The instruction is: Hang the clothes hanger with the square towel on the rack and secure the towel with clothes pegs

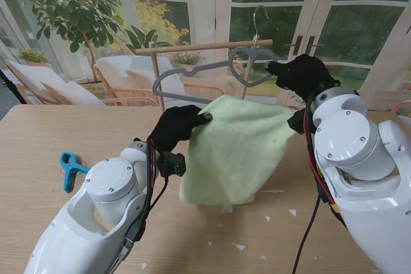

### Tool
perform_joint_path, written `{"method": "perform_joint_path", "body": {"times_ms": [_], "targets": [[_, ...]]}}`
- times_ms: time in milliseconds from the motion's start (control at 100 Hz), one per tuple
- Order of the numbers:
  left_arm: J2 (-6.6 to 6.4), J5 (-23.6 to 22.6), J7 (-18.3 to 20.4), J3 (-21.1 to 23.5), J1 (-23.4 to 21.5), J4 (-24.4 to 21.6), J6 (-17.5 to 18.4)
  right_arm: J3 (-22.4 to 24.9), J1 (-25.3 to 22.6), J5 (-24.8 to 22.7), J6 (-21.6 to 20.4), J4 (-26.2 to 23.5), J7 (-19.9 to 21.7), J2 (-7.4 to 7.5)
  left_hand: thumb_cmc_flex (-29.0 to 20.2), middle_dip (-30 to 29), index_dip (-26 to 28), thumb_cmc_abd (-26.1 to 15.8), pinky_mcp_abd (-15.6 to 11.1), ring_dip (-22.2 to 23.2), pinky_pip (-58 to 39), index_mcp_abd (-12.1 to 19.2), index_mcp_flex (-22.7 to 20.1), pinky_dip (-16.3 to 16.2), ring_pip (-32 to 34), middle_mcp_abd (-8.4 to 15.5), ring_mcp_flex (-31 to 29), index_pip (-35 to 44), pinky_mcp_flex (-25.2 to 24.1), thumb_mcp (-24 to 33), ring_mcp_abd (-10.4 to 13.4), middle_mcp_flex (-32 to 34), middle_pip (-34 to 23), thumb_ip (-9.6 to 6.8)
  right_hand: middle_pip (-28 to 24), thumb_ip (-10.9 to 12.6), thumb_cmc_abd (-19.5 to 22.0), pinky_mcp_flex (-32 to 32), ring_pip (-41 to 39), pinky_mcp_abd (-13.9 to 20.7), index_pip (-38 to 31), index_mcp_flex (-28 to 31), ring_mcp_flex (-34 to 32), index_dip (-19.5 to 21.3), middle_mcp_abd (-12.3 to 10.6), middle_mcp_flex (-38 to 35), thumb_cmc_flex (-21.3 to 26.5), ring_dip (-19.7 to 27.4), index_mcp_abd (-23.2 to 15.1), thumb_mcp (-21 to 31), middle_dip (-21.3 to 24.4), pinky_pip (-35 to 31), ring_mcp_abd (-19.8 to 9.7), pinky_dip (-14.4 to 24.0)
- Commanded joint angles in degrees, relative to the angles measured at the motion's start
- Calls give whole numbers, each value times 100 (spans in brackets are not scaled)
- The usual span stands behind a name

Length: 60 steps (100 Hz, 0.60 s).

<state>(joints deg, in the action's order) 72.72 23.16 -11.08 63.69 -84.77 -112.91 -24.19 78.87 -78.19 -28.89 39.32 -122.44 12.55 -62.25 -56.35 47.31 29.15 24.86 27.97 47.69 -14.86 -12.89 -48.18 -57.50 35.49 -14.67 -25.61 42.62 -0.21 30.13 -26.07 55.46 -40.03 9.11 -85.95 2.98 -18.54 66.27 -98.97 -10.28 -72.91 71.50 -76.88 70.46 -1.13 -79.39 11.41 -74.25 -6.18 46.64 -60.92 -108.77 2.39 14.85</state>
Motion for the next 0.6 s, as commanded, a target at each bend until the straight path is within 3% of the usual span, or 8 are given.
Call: {"method": "perform_joint_path", "body": {"times_ms": [0, 490, 540, 590], "targets": [[25, -37, -76, 110, 1, -26, -51, 57, -16, 75, 79, -80, 30, -33, -261, 192, 189, -77, 66, 94, -152, 126, -345, -196, 181, -44, 80, 146, 85, -5, -13, 60, -39, -191, -754, 866, 536, 495, -776, 1066, -670, 509, 185, 70, 158, -344, 565, -421, -516, 673, -113, -1121, -554, 6173], [33, -747, -123, 398, 166, 489, -358, 106, 1, 319, 206, -207, -20, -55, -257, 201, 139, -65, 120, 85, -205, 110, -383, -409, 160, -139, 216, -9, 133, -13, -65, -72, 47, -200, -754, 861, 547, 492, -778, 1044, -658, 507, 186, 75, 158, -344, 589, -420, -500, 650, -113, -1121, -541, 6178], [7, -760, -38, 419, 159, 510, -347, 107, 1, 335, 214, -212, -21, -55, -252, 179, 110, -70, 63, 37, -173, 108, -311, -416, 57, -137, 315, -74, 85, -26, -25, -192, 144, -201, -754, 859, 549, 492, -778, 1040, -658, 508, 186, 75, 158, -344, 587, -420, -500, 644, -113, -1121, -535, 6179], [-36, -735, 121, 448, 139, 488, -348, 104, 5, 340, 218, -213, -13, -53, -173, -71, -25, -29, -4, -151, -65, 138, 38, -377, -265, -119, 492, -512, 2, -53, 53, -513, 648, -227, -754, 858, 550, 492, -779, 1039, -658, 508, 186, 76, 158, -344, 588, -419, -500, 643, -113, -1121, -535, 6180]]}}
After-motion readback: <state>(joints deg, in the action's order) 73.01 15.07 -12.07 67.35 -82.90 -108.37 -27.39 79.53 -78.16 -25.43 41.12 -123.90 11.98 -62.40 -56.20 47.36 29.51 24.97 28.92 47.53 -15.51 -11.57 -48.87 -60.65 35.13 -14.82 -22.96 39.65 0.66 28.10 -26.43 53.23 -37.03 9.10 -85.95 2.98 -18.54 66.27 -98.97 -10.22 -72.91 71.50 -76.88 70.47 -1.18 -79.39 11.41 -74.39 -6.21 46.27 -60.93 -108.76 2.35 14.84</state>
